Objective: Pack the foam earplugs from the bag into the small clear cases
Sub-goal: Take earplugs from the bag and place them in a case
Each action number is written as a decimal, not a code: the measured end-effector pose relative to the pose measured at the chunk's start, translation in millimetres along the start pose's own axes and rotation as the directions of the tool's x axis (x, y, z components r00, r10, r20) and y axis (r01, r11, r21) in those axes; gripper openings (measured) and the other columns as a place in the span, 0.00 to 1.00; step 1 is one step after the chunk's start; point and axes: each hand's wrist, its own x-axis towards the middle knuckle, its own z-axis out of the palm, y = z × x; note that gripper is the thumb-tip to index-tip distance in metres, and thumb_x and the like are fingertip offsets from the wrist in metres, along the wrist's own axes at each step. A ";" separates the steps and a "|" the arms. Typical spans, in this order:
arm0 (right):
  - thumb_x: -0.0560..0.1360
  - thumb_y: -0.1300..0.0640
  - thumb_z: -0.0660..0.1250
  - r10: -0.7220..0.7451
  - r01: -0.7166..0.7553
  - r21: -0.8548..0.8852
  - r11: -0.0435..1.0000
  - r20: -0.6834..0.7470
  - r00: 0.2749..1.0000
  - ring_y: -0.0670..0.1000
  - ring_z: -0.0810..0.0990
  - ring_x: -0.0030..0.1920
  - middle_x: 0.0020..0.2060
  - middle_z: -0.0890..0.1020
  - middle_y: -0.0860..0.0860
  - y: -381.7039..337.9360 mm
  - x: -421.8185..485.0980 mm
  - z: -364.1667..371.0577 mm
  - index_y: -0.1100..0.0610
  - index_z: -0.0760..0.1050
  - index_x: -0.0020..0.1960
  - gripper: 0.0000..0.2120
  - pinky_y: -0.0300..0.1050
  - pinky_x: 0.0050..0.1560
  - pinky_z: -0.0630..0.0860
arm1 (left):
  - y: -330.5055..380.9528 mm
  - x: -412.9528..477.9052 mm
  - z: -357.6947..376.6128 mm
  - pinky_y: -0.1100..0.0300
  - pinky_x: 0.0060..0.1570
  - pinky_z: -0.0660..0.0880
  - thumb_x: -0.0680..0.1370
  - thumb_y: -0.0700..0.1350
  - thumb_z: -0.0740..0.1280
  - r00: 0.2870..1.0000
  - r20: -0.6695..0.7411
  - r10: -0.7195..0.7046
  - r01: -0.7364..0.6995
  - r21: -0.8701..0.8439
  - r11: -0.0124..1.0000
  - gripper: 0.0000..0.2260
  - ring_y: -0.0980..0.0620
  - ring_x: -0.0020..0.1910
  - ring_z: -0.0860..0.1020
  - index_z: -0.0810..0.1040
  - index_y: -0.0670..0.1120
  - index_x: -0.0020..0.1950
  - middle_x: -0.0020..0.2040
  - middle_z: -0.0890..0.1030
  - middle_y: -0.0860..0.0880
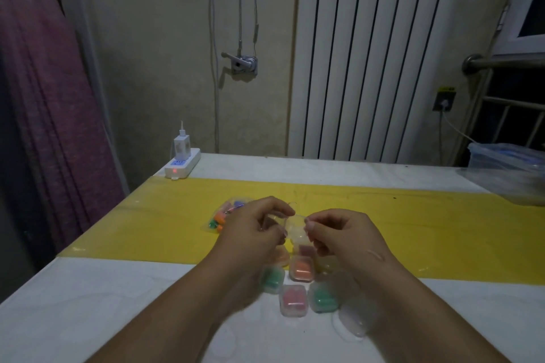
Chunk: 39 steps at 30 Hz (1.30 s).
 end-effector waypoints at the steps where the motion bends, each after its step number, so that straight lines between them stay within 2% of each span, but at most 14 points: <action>1: 0.74 0.65 0.71 -0.005 0.005 -0.001 1.000 -0.007 1.000 0.49 0.76 0.30 0.31 0.79 0.56 0.7 0.4 -0.3 0.62 0.83 0.44 0.03 0.37 0.31 0.76 | 0.6 -0.4 -0.2 0.63 0.40 0.78 0.73 0.33 0.70 1.000 0.004 0.002 -0.002 0.023 1.000 0.15 0.57 0.39 0.81 0.82 0.55 0.46 0.41 0.82 0.60; 3: 0.74 0.65 0.70 -0.004 0.004 0.001 1.000 -0.014 1.000 0.48 0.76 0.30 0.31 0.79 0.57 1.7 0.5 0.1 0.62 0.83 0.43 0.03 0.40 0.32 0.78 | 0.6 -1.1 -0.8 0.68 0.43 0.76 0.70 0.38 0.75 1.000 0.007 0.013 -0.014 0.097 0.995 0.15 0.63 0.43 0.80 0.81 0.58 0.48 0.45 0.82 0.61; 5: 0.74 0.66 0.70 0.002 -0.001 0.019 1.000 -0.012 1.000 0.50 0.77 0.31 0.31 0.79 0.56 1.0 0.0 1.7 0.63 0.83 0.43 0.03 0.49 0.37 0.82 | 1.3 -2.0 -0.5 0.74 0.41 0.71 0.69 0.40 0.76 1.000 -0.008 0.017 -0.015 0.160 0.987 0.16 0.66 0.45 0.78 0.79 0.59 0.48 0.46 0.81 0.61; 6: 0.74 0.66 0.71 -0.001 0.001 0.024 1.000 -0.019 1.000 0.49 0.77 0.31 0.31 0.80 0.56 0.1 -0.8 2.0 0.63 0.83 0.43 0.03 0.48 0.37 0.83 | 1.6 -1.6 -0.1 0.75 0.40 0.70 0.68 0.39 0.76 1.000 -0.023 0.014 -0.010 0.167 0.986 0.16 0.68 0.44 0.77 0.79 0.58 0.48 0.45 0.81 0.61; 9: 0.74 0.64 0.71 -0.063 0.060 -0.033 0.998 -0.081 0.995 0.44 0.77 0.30 0.32 0.83 0.53 -3.4 -1.9 0.0 0.59 0.82 0.43 0.02 0.38 0.30 0.75 | 2.4 0.0 0.7 0.76 0.39 0.70 0.68 0.37 0.76 0.998 -0.056 -0.004 0.012 0.146 0.989 0.17 0.67 0.44 0.77 0.79 0.57 0.47 0.45 0.82 0.59; 11: 0.73 0.63 0.72 -0.116 0.109 -0.060 0.992 -0.116 0.986 0.44 0.78 0.30 0.32 0.84 0.52 -5.7 -1.9 -2.2 0.57 0.82 0.43 0.02 0.41 0.33 0.76 | 2.6 0.0 1.4 0.77 0.39 0.69 0.68 0.38 0.76 0.998 -0.063 -0.006 0.016 0.156 0.988 0.17 0.68 0.44 0.77 0.79 0.57 0.47 0.46 0.82 0.58; 14: 0.72 0.62 0.73 -0.129 0.131 0.001 0.991 -0.124 0.984 0.48 0.80 0.33 0.34 0.85 0.55 -7.7 -2.8 -0.4 0.59 0.82 0.44 0.01 0.45 0.39 0.81 | 2.5 -1.9 3.4 0.79 0.38 0.68 0.69 0.37 0.76 0.997 -0.076 -0.005 0.018 0.162 0.987 0.15 0.77 0.44 0.72 0.80 0.54 0.50 0.46 0.81 0.57; 17: 0.72 0.61 0.75 -0.133 0.135 0.010 0.991 -0.095 0.987 0.50 0.83 0.36 0.37 0.86 0.54 -8.6 -5.3 3.9 0.58 0.82 0.45 0.03 0.47 0.41 0.83 | 1.6 -1.8 3.6 0.79 0.37 0.69 0.69 0.38 0.76 0.997 -0.079 -0.012 0.024 0.151 0.988 0.15 0.75 0.44 0.73 0.80 0.54 0.50 0.47 0.81 0.57; 24: 0.72 0.62 0.74 -0.182 0.177 -0.089 0.980 -0.055 0.982 0.39 0.79 0.32 0.34 0.85 0.49 -12.9 -14.4 15.4 0.55 0.83 0.42 0.03 0.31 0.29 0.73 | 6.8 -4.7 3.7 0.80 0.38 0.67 0.70 0.38 0.75 0.998 -0.059 -0.009 0.019 0.177 0.984 0.15 0.78 0.44 0.70 0.80 0.53 0.52 0.46 0.79 0.59; 27: 0.72 0.63 0.74 -0.215 0.198 -0.199 0.960 -0.065 0.975 0.39 0.73 0.27 0.33 0.83 0.48 -13.9 -15.7 15.6 0.52 0.83 0.40 0.06 0.27 0.27 0.69 | 9.1 -5.4 3.7 0.79 0.37 0.69 0.70 0.38 0.76 0.998 -0.047 -0.030 0.037 0.162 0.986 0.15 0.70 0.43 0.74 0.79 0.55 0.50 0.46 0.80 0.59; 29: 0.72 0.61 0.74 -0.230 0.206 -0.247 0.947 -0.070 0.971 0.40 0.72 0.26 0.32 0.82 0.46 -12.9 -15.7 14.8 0.50 0.83 0.39 0.07 0.27 0.27 0.68 | 10.4 -6.2 4.3 0.78 0.36 0.69 0.70 0.38 0.76 0.998 -0.045 -0.052 0.058 0.138 0.989 0.15 0.67 0.43 0.76 0.79 0.56 0.48 0.45 0.80 0.59; 32: 0.72 0.58 0.74 -0.252 0.214 -0.343 0.914 -0.069 0.965 0.38 0.73 0.27 0.29 0.79 0.39 -11.4 -15.2 14.5 0.46 0.82 0.40 0.07 0.28 0.29 0.67 | 12.8 -7.3 5.3 0.77 0.32 0.70 0.69 0.35 0.75 0.994 -0.056 -0.095 0.097 0.042 0.994 0.15 0.67 0.39 0.77 0.79 0.54 0.47 0.43 0.79 0.59; 36: 0.72 0.52 0.73 -0.356 0.270 -0.509 0.817 -0.078 0.931 0.35 0.74 0.43 0.42 0.77 0.40 -6.4 -9.9 14.4 0.45 0.83 0.44 0.03 0.25 0.38 0.66 | 16.3 -8.1 6.1 0.74 0.30 0.71 0.69 0.30 0.74 0.988 -0.062 -0.138 0.130 -0.123 0.984 0.15 0.62 0.37 0.79 0.81 0.48 0.47 0.43 0.80 0.53; 39: 0.72 0.47 0.72 -0.336 0.239 -0.522 0.819 -0.098 0.937 0.39 0.74 0.44 0.43 0.75 0.43 -3.8 -7.3 14.2 0.45 0.84 0.47 0.05 0.24 0.37 0.67 | 19.4 -9.8 6.1 0.73 0.28 0.71 0.69 0.27 0.73 0.986 -0.036 -0.162 0.149 -0.239 0.960 0.14 0.67 0.31 0.77 0.81 0.42 0.50 0.44 0.79 0.50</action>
